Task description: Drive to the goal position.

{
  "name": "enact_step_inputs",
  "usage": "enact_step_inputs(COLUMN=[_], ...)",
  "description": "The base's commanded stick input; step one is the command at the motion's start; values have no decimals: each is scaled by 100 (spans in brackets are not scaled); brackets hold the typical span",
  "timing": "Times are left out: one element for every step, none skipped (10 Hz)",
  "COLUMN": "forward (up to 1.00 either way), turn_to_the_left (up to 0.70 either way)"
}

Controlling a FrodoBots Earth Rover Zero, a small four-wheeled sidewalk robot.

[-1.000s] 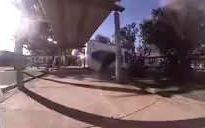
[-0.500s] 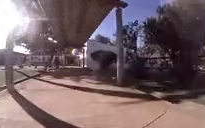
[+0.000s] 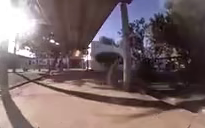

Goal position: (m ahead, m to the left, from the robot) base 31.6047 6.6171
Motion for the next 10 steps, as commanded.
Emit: enact_step_inputs(forward=[70, 70, 70, 70, 70, 70, 70, 70, 70, 70], turn_to_the_left=[0, 0, 0, 0, 0, 0, 0, 0, 0, 0])
